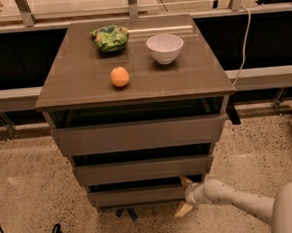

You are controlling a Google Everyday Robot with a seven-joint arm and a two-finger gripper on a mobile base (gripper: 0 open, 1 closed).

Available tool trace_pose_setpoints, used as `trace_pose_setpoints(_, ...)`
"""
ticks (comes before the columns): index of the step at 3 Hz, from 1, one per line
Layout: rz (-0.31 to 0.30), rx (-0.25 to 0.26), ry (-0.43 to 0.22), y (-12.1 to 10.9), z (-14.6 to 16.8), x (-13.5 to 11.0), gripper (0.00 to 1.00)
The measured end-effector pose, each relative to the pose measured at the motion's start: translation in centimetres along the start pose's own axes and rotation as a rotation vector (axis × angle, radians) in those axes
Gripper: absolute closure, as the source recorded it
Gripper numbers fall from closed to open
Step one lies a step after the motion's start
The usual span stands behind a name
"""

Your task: Open bottom drawer

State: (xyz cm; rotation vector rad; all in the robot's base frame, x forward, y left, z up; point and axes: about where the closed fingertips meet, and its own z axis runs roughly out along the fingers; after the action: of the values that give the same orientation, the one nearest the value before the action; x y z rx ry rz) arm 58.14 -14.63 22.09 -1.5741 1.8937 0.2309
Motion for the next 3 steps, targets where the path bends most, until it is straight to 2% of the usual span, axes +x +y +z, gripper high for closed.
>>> trace_pose_setpoints(1,-0.004,0.011,-0.012,-1.3,1.4,0.3,0.03)
trace_pose_setpoints(2,0.001,0.005,-0.006,-1.5,2.5,0.9,0.22)
trace_pose_setpoints(3,0.004,-0.023,0.017,-1.1,3.6,1.7,0.37)
